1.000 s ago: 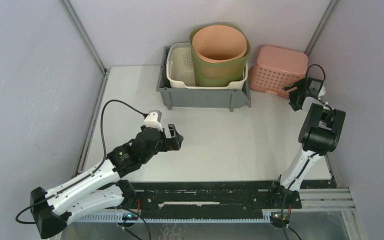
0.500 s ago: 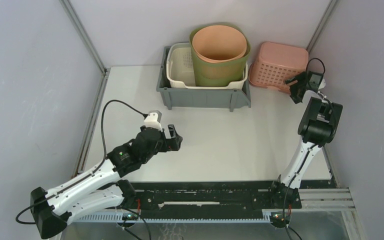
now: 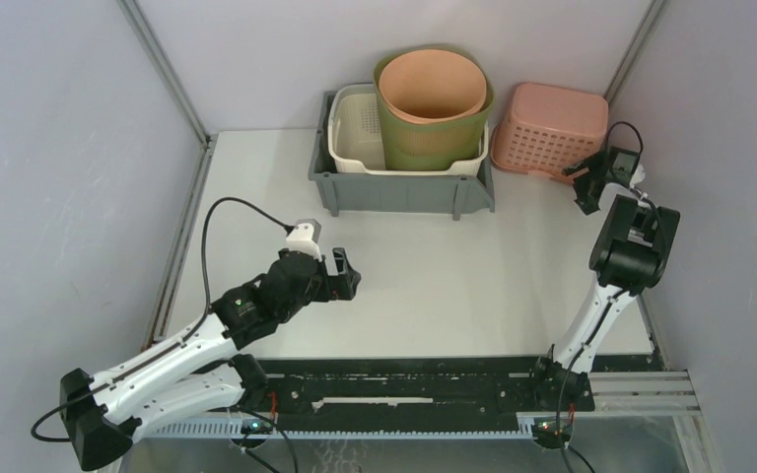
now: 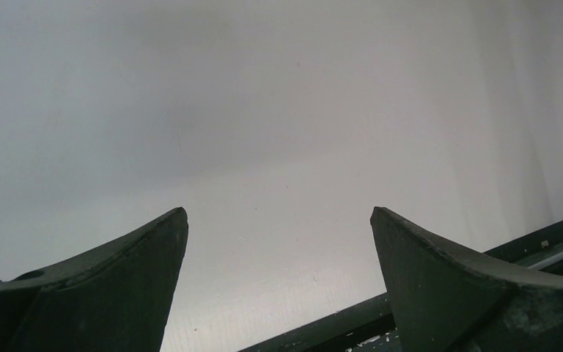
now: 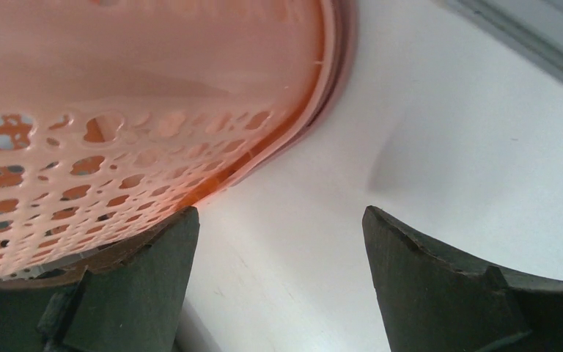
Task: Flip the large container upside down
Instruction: Move the container to the corner of the board.
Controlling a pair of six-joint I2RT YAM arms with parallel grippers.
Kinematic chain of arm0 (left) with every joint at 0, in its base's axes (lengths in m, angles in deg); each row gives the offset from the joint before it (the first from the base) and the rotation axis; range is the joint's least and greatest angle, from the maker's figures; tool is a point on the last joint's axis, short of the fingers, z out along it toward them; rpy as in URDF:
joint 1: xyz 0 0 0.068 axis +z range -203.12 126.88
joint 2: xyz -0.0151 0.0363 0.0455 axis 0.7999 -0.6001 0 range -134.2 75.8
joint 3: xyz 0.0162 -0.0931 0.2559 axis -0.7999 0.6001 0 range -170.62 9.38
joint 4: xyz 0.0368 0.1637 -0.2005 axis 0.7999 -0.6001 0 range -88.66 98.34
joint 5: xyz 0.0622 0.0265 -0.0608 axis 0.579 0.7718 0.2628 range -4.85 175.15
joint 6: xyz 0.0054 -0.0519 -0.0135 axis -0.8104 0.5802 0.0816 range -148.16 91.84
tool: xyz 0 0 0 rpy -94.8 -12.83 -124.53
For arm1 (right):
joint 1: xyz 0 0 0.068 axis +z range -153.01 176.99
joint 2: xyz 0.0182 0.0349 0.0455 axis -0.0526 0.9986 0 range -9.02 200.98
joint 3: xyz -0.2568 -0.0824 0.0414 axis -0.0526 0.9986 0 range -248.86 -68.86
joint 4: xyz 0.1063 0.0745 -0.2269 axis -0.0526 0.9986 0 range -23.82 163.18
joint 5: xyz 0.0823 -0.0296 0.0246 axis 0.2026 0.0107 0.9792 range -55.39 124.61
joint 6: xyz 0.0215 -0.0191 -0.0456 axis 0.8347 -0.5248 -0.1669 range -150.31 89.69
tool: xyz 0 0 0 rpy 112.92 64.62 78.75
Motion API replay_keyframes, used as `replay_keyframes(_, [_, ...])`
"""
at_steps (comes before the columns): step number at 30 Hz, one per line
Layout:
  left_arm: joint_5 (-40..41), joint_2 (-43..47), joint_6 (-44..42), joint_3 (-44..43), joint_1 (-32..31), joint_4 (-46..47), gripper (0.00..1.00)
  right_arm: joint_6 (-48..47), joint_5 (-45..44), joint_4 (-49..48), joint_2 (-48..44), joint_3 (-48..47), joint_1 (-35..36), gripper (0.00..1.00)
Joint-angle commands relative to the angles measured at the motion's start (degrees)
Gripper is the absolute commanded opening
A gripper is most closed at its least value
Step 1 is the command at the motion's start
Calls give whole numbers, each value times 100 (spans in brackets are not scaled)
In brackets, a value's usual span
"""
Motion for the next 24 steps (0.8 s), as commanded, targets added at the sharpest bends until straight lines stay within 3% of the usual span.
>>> replay_keyframes(1, [-106,32,-120,-131,47,169,100,-227,-591,249,-557,12,-108,90])
replay_keyframes(9, [-187,-336,-202,-291,56,250,100,-284,-1311,437,-495,-514,-240,91])
replay_keyframes(18, [-344,-781,-317,-523,65,369,100,-304,-1032,195,346,-1471,-200,91])
replay_keyframes(24, [-423,-847,-284,-573,65,386,100,-460,-836,566,637,-2100,-196,91])
